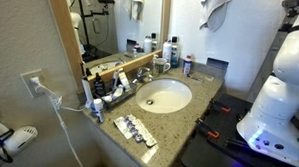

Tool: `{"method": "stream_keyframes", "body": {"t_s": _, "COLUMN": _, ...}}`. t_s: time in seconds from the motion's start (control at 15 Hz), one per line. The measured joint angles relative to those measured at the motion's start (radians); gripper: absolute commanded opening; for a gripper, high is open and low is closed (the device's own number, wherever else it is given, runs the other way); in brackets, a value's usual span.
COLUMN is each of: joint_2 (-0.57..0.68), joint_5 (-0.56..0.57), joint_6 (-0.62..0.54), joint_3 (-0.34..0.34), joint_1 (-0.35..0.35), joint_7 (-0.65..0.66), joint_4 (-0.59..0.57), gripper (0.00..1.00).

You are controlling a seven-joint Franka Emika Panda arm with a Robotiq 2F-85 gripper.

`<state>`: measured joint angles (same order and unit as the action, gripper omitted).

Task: Unhang the towel from the wall and use it to wipe the countertop, hang the towel back on the wall

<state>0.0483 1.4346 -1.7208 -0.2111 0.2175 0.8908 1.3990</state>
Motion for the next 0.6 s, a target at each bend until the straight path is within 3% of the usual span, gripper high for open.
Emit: {"method": "stream_keyframes", "body": {"t_s": 0.6, "joint_2": 0.004, "joint_5": -0.013, "joint_6": 0.000, "joint_3": -0.001, "joint_1": 0.003, "joint_7": 0.000, "joint_4": 0.000, "gripper": 0.97}}
